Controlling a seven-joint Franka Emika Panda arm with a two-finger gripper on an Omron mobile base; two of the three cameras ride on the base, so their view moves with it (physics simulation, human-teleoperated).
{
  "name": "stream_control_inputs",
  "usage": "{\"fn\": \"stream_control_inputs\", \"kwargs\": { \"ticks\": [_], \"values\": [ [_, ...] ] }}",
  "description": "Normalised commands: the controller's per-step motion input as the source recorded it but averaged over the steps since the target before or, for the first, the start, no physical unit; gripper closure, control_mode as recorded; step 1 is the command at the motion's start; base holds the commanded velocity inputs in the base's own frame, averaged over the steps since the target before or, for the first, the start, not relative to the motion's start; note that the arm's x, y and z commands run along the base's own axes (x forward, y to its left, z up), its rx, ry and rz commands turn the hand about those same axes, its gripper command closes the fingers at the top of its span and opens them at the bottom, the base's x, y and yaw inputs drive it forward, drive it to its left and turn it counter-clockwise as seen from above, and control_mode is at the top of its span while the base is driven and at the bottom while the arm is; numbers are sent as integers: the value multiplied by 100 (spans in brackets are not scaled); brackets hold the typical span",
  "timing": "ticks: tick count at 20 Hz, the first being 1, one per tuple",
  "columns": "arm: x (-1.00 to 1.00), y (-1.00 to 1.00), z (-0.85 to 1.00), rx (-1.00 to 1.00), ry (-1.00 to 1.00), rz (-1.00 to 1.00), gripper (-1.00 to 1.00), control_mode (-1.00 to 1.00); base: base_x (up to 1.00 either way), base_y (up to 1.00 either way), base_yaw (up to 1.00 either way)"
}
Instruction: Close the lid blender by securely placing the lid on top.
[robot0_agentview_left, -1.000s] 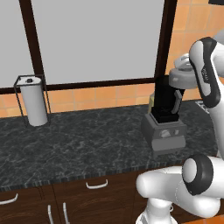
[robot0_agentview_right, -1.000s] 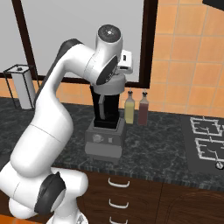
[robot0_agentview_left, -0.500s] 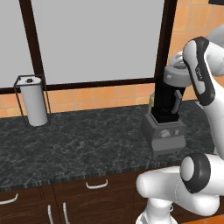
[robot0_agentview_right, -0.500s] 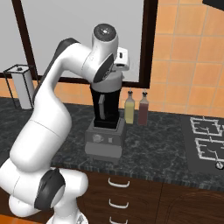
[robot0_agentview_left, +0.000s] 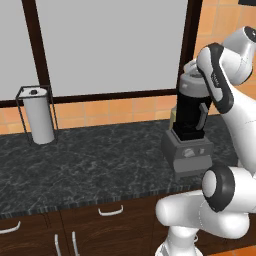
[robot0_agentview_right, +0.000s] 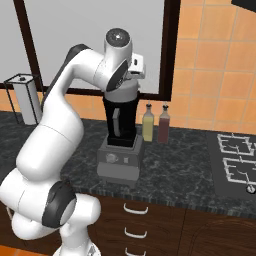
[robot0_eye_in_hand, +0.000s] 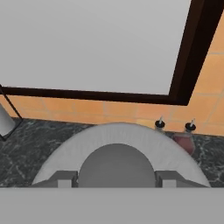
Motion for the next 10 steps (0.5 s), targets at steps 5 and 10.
{"fn": "stream_control_inputs", "kwargs": {
  "ticks": [5,10],
  "values": [
    [34,0,5,0,-4,0,100,-100,0,0,0],
    [33,0,3,0,-5,0,100,-100,0,0,0]
  ]
}}
